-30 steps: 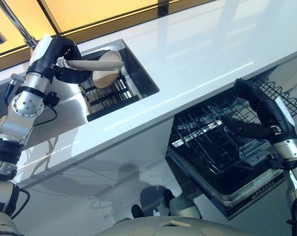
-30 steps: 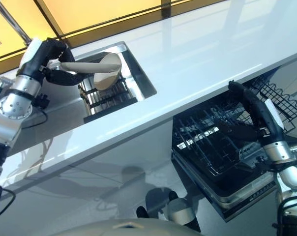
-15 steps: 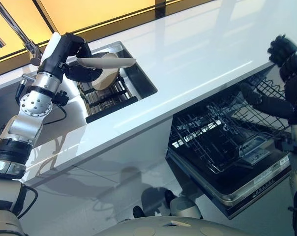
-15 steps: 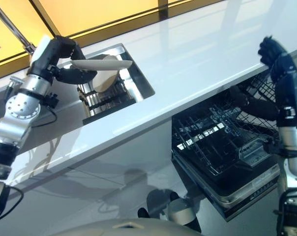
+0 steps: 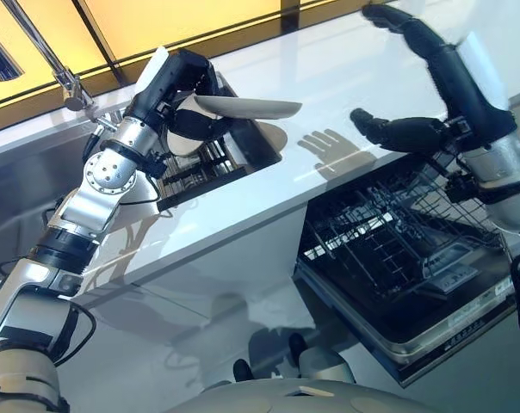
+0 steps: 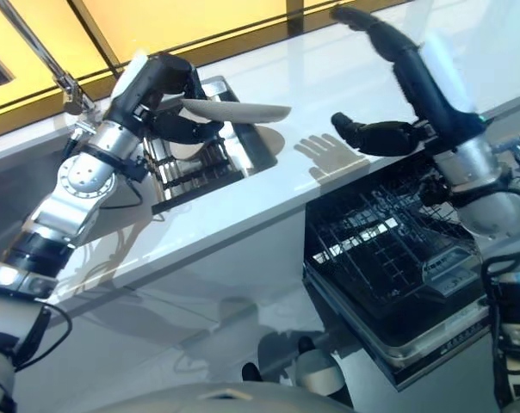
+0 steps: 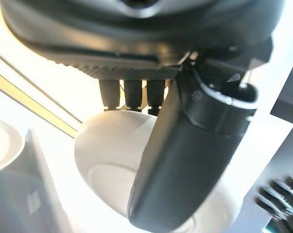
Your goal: Pick up plates and place into dishwasher.
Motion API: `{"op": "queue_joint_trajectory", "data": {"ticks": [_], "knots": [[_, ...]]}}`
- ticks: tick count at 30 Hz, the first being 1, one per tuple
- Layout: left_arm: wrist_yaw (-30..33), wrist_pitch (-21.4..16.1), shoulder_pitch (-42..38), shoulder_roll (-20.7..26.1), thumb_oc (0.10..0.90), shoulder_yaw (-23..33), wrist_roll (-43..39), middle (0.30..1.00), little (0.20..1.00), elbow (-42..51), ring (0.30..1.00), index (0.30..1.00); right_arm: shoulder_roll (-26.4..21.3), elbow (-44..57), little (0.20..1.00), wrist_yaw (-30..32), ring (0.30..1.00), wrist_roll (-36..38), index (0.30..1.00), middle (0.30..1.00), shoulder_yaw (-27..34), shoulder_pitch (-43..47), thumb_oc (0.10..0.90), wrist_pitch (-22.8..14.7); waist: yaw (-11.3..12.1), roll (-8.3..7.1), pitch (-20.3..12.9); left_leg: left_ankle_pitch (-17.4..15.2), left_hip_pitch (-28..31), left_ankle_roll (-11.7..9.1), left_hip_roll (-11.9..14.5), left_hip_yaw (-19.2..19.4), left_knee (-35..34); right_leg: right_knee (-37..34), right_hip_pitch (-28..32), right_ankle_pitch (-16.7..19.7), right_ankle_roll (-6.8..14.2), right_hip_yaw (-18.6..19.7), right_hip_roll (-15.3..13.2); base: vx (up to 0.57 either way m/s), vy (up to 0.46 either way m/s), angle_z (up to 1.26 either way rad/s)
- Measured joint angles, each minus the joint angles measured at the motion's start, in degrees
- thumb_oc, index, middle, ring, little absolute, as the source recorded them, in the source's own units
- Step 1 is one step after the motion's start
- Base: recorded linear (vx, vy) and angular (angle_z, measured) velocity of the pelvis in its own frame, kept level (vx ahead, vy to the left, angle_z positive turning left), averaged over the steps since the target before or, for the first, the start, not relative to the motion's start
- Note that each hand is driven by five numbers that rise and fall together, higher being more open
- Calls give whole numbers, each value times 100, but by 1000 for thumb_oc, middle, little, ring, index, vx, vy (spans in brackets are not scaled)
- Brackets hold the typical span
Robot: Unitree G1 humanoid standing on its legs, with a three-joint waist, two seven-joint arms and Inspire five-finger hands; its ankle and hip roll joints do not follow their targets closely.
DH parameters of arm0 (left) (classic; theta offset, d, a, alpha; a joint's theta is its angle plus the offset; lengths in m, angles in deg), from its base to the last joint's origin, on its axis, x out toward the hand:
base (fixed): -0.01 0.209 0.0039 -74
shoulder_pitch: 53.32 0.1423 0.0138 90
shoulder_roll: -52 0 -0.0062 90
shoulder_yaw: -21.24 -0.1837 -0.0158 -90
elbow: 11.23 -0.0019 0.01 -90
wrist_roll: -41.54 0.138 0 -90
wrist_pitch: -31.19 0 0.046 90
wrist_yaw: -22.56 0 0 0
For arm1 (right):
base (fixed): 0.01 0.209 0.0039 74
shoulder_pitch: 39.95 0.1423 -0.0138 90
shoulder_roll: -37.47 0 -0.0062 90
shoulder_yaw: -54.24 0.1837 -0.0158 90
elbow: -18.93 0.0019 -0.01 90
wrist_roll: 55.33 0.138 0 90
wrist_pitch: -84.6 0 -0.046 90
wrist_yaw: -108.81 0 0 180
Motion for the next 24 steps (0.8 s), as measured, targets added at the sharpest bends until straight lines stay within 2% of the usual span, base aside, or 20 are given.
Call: {"op": "queue_joint_trajectory", "data": {"ticks": [4,7,10,24], "knots": [[-37,-1,-50,-4,100,-33,-16,300,200,107,300,300,-51,-16,900,-554,900,149,900,900,-244,261,800,271,120,-11,-6,0,-9,0,-6,-47,0,-35,29,0,0,-57,-14,-6,-15,6],[-40,-1,-91,-5,100,-39,-103,300,200,126,300,300,-50,-156,900,-710,900,196,900,900,-512,396,800,380,152,-24,-13,0,-6,0,-14,-113,0,-78,81,0,0,-104,-26,-4,-15,12],[-49,-3,-264,-80,100,-45,-120,300,200,158,300,300,-50,-265,900,-872,900,198,900,900,-710,489,800,448,282,-25,-13,0,-16,0,-11,-126,0,-87,81,0,0,-114,-22,-2,-4,2],[-55,-5,-402,-92,100,-57,-175,300,200,177,300,300,-46,-275,900,-1208,900,254,900,900,-961,565,800,476,271,-65,-16,0,-11,1,-12,-138,-2,-87,90,0,1,-114,-23,0,-1,0]]}}
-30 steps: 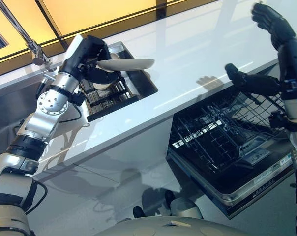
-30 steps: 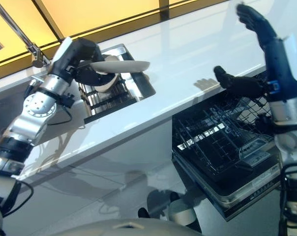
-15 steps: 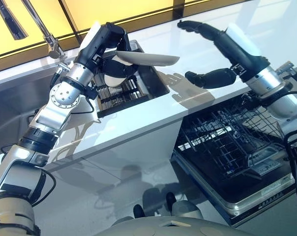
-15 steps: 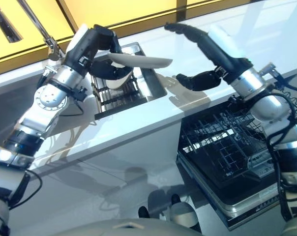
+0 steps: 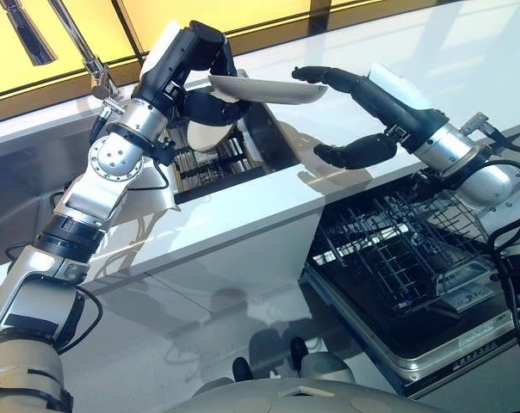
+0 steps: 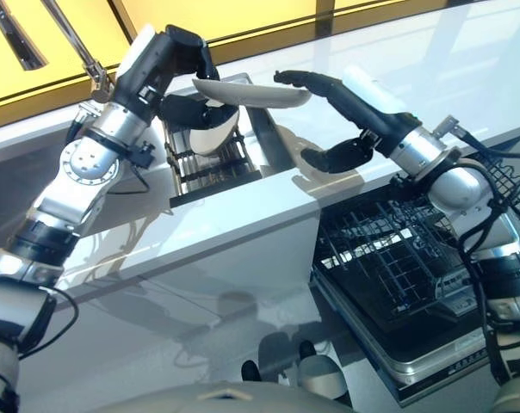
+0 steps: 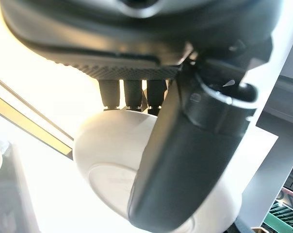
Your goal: Pick up plates and place into dishwasher.
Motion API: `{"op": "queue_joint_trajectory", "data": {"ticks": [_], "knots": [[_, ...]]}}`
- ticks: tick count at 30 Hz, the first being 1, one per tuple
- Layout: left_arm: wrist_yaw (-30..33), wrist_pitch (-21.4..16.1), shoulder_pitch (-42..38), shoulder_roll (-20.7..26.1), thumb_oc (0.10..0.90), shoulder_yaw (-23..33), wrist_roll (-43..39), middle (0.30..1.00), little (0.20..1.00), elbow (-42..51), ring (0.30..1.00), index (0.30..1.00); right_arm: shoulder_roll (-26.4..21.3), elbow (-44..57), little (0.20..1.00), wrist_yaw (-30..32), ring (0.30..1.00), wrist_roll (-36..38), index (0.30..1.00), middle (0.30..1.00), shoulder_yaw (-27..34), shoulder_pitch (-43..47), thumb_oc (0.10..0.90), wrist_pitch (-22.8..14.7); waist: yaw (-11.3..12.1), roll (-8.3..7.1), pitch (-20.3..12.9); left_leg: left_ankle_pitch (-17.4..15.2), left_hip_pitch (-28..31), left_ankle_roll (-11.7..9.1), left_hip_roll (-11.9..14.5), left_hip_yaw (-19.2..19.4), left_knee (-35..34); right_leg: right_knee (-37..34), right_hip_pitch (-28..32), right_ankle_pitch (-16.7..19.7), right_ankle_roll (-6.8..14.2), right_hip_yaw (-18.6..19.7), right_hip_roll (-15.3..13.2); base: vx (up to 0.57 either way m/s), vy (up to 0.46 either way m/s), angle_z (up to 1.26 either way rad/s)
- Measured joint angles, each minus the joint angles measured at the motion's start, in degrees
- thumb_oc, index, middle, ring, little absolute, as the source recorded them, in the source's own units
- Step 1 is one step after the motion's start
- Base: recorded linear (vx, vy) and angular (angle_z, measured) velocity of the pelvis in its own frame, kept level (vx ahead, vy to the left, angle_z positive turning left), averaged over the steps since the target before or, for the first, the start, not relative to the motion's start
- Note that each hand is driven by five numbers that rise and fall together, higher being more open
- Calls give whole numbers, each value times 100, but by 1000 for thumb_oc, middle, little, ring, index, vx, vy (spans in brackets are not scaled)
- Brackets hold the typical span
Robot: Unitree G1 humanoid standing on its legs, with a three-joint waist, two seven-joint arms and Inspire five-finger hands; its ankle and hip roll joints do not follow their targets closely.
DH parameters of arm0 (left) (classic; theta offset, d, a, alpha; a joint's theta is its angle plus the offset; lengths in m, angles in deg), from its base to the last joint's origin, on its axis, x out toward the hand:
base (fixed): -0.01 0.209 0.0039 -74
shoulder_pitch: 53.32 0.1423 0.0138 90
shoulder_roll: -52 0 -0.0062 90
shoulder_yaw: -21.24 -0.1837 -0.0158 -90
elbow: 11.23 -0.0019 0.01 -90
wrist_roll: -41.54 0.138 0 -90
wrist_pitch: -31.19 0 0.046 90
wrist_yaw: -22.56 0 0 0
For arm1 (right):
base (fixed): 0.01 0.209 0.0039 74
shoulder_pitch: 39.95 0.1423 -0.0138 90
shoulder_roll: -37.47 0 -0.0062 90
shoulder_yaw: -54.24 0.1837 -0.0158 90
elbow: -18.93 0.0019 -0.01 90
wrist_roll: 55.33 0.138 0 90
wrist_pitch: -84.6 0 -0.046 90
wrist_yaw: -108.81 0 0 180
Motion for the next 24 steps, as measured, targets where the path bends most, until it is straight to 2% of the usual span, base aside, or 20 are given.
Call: {"op": "queue_joint_trajectory", "data": {"ticks": [3,13,14,15,16,17,24], "knots": [[0,0,-35,-31,100,-17,-51,300,200,0,300,300,17,-33,900,1,900,1,900,900,-164,167,800,0,1,-13,-2,0,0,0,-1,0,0,0,0,0,0,1,0,0,0,0],[-108,11,-38,-336,100,-219,-250,300,200,-2,300,300,148,-47,900,27,900,25,900,900,-177,590,800,-3,21,-54,-12,0,14,0,-1,0,1,0,15,0,0,0,-1,0,0,0],[-119,11,-39,-401,100,-219,-258,300,200,-2,300,300,179,-46,790,28,806,46,806,806,-177,593,690,-3,33,-70,-12,0,15,0,0,0,1,0,15,0,0,0,0,0,0,0],[-128,16,-39,-441,100,-220,-260,300,200,-2,300,300,251,-46,477,35,538,50,538,538,-177,593,377,-3,18,-83,-17,0,15,0,0,1,0,0,15,1,0,1,0,0,0,0],[-130,17,-39,-451,100,-220,-261,300,200,-2,300,300,281,-46,266,45,356,51,356,356,-179,593,166,-3,10,-85,-18,0,16,0,0,2,0,0,16,1,0,1,-1,0,0,0],[-134,22,-48,-480,100,-222,-265,300,200,-2,300,300,330,-47,200,122,300,64,300,300,-204,593,100,-3,4,-86,-19,0,21,0,-1,4,1,0,21,1,0,3,-2,0,0,0],[-136,42,-55,-619,100,-235,-268,300,200,-2,300,300,378,-47,200,300,300,93,300,300,-431,703,100,-4,12,-88,-19,0,30,0,0,-3,0,-6,35,1,0,-3,-1,0,0,0]]}}
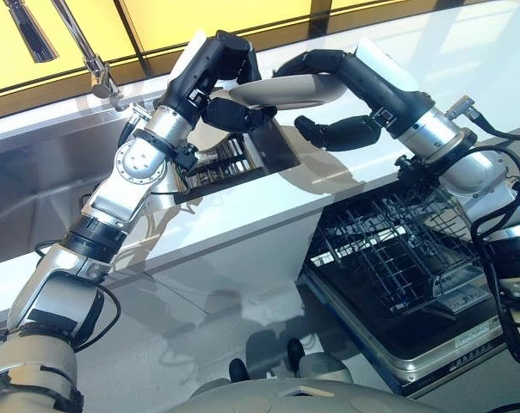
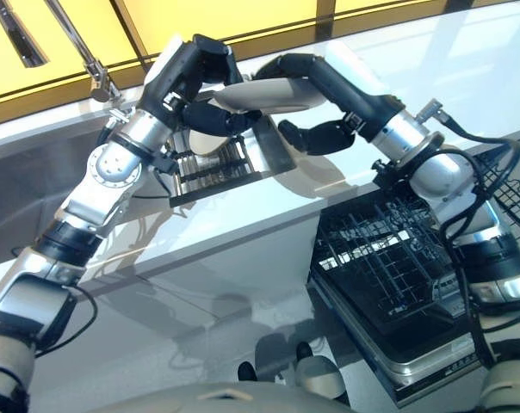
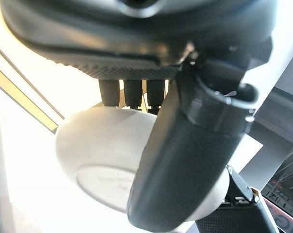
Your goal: Pick up plates and place into dishwasher.
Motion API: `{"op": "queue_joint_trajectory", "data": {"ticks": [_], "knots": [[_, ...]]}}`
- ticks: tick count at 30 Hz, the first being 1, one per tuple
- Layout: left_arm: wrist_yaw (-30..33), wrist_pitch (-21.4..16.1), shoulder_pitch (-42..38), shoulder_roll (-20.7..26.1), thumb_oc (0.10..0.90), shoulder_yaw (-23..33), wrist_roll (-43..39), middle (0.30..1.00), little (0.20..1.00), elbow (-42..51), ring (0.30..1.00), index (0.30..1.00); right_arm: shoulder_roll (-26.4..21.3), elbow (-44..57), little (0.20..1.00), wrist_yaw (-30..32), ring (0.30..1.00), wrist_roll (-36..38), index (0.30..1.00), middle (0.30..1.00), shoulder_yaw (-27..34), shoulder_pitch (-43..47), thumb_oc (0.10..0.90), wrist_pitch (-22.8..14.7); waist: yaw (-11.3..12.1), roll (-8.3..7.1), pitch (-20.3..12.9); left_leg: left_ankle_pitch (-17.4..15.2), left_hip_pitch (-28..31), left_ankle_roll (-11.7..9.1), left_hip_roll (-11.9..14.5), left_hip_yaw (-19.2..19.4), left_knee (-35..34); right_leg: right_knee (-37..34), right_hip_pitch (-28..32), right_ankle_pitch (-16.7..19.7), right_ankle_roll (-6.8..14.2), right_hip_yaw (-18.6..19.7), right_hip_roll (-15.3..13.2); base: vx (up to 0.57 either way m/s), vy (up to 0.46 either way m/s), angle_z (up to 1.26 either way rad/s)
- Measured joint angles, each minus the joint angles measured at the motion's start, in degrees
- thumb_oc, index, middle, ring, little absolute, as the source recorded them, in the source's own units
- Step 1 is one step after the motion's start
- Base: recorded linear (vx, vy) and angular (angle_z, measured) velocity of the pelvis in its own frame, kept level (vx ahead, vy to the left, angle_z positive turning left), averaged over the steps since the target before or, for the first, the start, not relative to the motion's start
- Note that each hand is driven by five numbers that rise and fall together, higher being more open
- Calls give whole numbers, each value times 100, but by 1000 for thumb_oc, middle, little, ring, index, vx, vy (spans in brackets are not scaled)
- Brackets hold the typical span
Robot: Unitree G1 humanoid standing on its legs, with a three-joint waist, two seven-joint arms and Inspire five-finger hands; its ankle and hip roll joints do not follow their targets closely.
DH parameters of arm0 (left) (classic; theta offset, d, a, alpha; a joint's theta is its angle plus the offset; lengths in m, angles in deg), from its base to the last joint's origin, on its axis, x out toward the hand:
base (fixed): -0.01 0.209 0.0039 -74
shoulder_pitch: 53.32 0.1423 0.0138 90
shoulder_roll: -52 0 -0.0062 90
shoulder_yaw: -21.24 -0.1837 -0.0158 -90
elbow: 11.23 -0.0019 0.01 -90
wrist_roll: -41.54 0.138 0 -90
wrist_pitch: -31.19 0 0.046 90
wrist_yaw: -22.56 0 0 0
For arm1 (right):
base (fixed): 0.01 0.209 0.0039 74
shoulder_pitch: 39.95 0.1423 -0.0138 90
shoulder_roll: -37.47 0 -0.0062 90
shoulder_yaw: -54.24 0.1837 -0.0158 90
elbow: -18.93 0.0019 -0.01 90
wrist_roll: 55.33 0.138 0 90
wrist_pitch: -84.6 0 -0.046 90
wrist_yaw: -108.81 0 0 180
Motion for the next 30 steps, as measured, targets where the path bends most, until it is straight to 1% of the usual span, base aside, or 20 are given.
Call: {"op": "queue_joint_trajectory", "data": {"ticks": [1,7,16,17,18,19,23,25,26,28,30], "knots": [[-6,0,0,-5,100,-23,-1,300,200,0,300,300,8,-21,200,93,300,-9,300,300,-1,25,100,0,2,-1,1,0,17,0,-3,-12,0,-20,31,0,0,-9,-3,11,-2,5],[-50,6,-1,-24,100,-52,-2,300,200,25,300,300,12,-31,200,217,300,-188,300,300,-6,56,100,-2,10,-6,1,-2,36,-2,-2,-42,0,-74,86,8,-1,-37,-3,3,-1,2],[-50,121,-2,-22,100,-58,-1,300,200,24,300,300,11,-30,200,415,300,-550,300,300,-36,65,100,-48,5,-10,3,-2,35,-2,-4,-45,0,-75,86,8,0,-38,-4,0,0,0],[-50,122,-2,-15,218,-59,0,401,318,24,401,401,-9,-30,200,439,300,-562,300,300,-56,65,100,-50,2,-11,3,-2,34,-2,-5,-45,-1,-75,86,8,0,-38,-5,0,0,0],[-52,132,-2,-10,396,-61,1,554,496,24,554,554,-20,-30,200,448,300,-580,300,300,-65,67,100,-54,-1,-12,4,-2,35,-2,-5,-45,-1,-76,86,8,0,-38,-5,0,0,0],[-63,147,-2,-10,800,-65,1,900,900,24,900,900,-38,-30,200,473,300,-660,300,300,-65,71,100,-57,0,-12,4,-2,34,-2,-5,-45,0,-76,86,8,0,-38,-5,0,0,0],[-113,255,-1,50,800,-76,2,900,900,22,900,900,-166,-58,200,558,300,-910,300,300,-65,76,100,-35,1,-16,7,-2,34,-2,-5,-45,-1,-76,86,8,0,-38,-5,0,0,0],[-117,259,-1,165,800,-78,2,900,900,21,900,900,-343,-178,200,576,300,-1095,300,300,-68,73,100,-10,1,-22,10,-3,34,-2,-5,-45,-3,-77,86,8,0,-38,-4,0,0,0],[-117,259,-1,165,800,-78,2,900,900,21,900,900,-343,-178,200,576,300,-1095,300,300,-68,73,100,-10,1,-22,10,-3,34,-2,-5,-45,-3,-77,86,8,0,-38,-4,0,0,0],[-105,260,1,322,800,-76,16,900,900,18,900,900,-560,-294,200,782,300,-1290,300,300,-51,45,100,-6,-3,-24,11,-6,31,-8,-4,-43,-2,-81,83,8,0,-35,0,0,0,0],[-37,259,41,339,800,5,78,900,900,4,900,900,-623,-289,200,1004,300,-1473,300,300,99,-89,100,-24,0,-28,13,-11,29,-13,-3,-41,-3,-85,81,8,0,-31,4,0,0,0]]}}
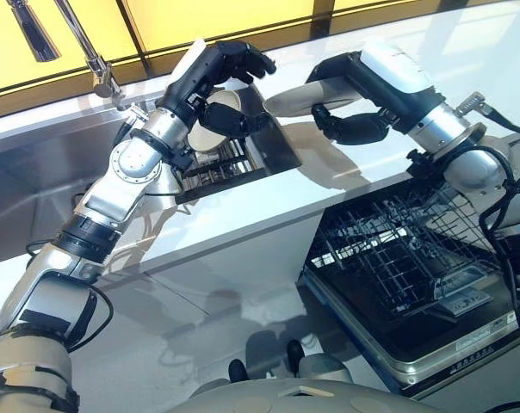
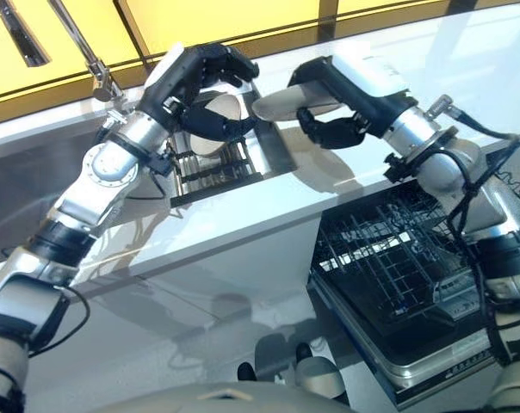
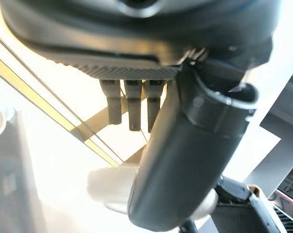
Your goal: Pick up plates and place into dishwasher.
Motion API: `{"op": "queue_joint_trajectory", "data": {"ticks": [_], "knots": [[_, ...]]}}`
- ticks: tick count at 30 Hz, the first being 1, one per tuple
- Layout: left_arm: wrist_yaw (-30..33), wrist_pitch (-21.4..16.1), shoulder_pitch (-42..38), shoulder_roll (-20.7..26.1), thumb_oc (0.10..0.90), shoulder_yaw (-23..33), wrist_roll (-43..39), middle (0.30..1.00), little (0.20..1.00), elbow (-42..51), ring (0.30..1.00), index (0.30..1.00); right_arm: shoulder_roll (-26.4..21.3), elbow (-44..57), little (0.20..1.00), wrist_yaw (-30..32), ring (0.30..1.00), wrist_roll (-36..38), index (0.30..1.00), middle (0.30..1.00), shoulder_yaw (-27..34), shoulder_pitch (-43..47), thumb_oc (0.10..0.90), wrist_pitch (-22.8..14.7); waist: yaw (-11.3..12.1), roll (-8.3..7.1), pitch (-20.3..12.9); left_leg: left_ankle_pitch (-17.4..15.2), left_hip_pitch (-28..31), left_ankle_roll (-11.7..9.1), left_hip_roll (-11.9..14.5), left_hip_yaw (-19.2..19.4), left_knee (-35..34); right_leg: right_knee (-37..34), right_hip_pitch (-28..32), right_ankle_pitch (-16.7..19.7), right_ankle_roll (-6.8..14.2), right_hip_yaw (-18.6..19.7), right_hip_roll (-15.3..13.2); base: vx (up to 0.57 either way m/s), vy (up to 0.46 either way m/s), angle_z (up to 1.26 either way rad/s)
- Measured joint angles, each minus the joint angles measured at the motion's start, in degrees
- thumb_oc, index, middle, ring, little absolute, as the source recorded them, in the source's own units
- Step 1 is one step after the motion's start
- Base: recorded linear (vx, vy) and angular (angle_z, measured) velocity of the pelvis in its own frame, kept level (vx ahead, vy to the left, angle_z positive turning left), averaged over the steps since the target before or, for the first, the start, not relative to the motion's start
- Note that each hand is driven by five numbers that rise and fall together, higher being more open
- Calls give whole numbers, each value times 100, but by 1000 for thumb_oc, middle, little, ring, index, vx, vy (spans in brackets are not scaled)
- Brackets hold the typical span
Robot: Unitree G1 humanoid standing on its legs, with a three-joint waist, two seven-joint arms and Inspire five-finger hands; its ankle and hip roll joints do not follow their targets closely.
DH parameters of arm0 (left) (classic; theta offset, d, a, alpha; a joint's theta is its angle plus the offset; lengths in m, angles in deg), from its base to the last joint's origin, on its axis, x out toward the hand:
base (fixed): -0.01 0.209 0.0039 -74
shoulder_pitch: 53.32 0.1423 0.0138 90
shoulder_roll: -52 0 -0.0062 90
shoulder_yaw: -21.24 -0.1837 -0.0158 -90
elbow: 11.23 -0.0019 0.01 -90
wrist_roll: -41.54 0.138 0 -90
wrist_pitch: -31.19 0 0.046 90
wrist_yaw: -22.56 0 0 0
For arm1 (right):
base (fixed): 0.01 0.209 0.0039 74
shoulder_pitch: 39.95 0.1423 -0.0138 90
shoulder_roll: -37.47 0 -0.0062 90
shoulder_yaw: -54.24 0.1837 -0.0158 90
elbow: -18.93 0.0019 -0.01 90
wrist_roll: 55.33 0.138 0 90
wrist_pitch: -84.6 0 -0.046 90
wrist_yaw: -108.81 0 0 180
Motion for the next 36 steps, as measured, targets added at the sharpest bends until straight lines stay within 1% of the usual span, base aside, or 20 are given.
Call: {"op": "queue_joint_trajectory", "data": {"ticks": [2,3,6,11,15,18,20,22,24,25,26,27,28,29,30,31,32,34,36], "knots": [[33,-1,89,-1,800,129,26,900,900,-2,900,900,-3,32,200,150,300,-122,300,300,179,-149,100,-42,-10,0,0,-5,2,-2,-1,8,1,-2,-2,0,0,15,3,3,4,-2],[145,0,204,3,800,292,43,900,900,-28,900,900,-59,79,200,359,300,-301,300,300,354,-319,100,-50,-18,-1,0,-10,1,-4,0,17,1,-6,-6,0,0,24,5,9,9,-3],[270,1,365,28,800,502,108,900,900,-146,900,900,-210,168,200,577,300,-585,300,300,691,-617,100,-51,-27,-2,1,-18,3,-5,1,34,1,-9,-11,0,0,38,7,0,0,-2],[350,5,569,130,800,625,256,900,900,-477,900,900,-361,343,200,676,300,-865,300,300,1209,-1130,100,11,-75,-10,6,-30,4,-4,1,67,0,-10,-25,-1,1,67,9,-1,-1,-2],[354,6,906,186,800,884,261,900,900,-611,900,900,-551,562,200,693,300,-1114,300,300,1755,-1826,100,38,-191,-24,15,-56,6,0,1,145,0,-13,-48,-2,2,114,11,21,5,-7],[398,4,1008,186,800,977,275,900,900,-793,900,900,-562,563,200,702,300,-1119,300,300,2024,-2114,100,109,-262,-25,15,-79,-5,7,5,243,-1,-9,-105,12,21,219,18,14,11,-21],[424,1,1032,185,800,979,343,900,900,-939,900,900,-562,562,200,703,300,-1136,300,300,2203,-2323,100,156,-364,-31,19,-95,-1,13,2,299,0,-9,-122,18,29,246,15,21,15,-10],[472,-4,1099,222,800,998,384,900,900,-1013,900,900,-562,577,200,723,300,-1168,300,300,2639,-2877,100,152,-454,-52,31,-116,8,14,5,351,-1,-9,-128,18,31,287,16,15,1,-12],[489,-5,1125,225,800,1019,377,900,900,-1086,900,900,-561,510,200,727,300,-1164,300,300,2908,-3263,100,179,-525,-75,45,-134,16,13,5,443,-2,-9,-147,24,39,353,23,8,-7,-16],[490,-7,1148,229,800,1031,375,900,900,-1088,900,900,-557,493,200,728,300,-1160,300,300,3017,-3424,100,186,-523,-78,47,-142,17,13,9,477,-9,-9,-154,25,41,367,22,20,-7,-20],[495,-8,1225,229,800,1090,369,900,900,-1100,900,900,-550,388,200,728,300,-1161,300,300,3195,-3734,100,212,-615,-94,56,-155,17,16,8,491,-13,-9,-171,30,48,393,24,3,-19,-14],[495,-9,1258,228,800,1128,364,900,900,-1102,900,900,-542,347,200,728,300,-1161,300,300,3229,-3813,100,221,-661,-100,60,-158,17,16,8,494,-15,-9,-173,30,48,393,23,2,-17,-8],[495,-9,1258,228,800,1128,364,900,900,-1102,900,900,-542,347,200,728,300,-1161,300,300,3229,-3813,100,221,-661,-100,60,-158,17,16,8,494,-15,-9,-173,30,48,393,23,-12,-28,-10],[472,-113,1391,218,800,1250,349,900,900,-1100,900,900,-349,335,200,833,300,-1169,300,300,3643,-4443,100,231,-743,-116,69,-173,21,4,20,554,-17,-9,-193,30,48,426,34,2,-14,-9],[472,-113,1391,218,800,1250,349,900,900,-1100,900,900,-349,335,200,833,300,-1169,300,300,3643,-4443,100,231,-743,-116,69,-173,21,4,20,554,-17,-9,-193,30,48,426,34,20,-18,-21],[476,-147,1509,215,800,1371,331,900,900,-1100,900,900,-218,227,200,974,300,-1172,300,300,3730,-4665,100,289,-825,-118,71,-188,24,-2,24,624,-19,-8,-219,36,56,497,47,18,-12,-15],[478,-151,1587,218,800,1416,333,900,900,-1024,900,900,-8,222,200,1130,300,-1174,300,300,3920,-4934,100,280,-852,-122,73,-198,31,-7,28,634,-23,-9,-218,36,57,510,53,18,-16,-16],[517,-155,1751,219,800,1527,359,900,900,-888,900,900,236,218,200,1328,300,-1173,300,300,4070,-5180,100,315,-902,-123,74,-206,43,-15,34,652,-24,-9,-216,36,57,530,60,-1,-16,-6],[529,-155,1830,219,800,1610,365,900,900,-833,900,900,368,216,200,1413,300,-1174,300,300,4150,-5340,100,332,-943,-123,74,-212,44,-12,40,677,-25,-9,-218,36,57,539,60,-1,-15,-5]]}}
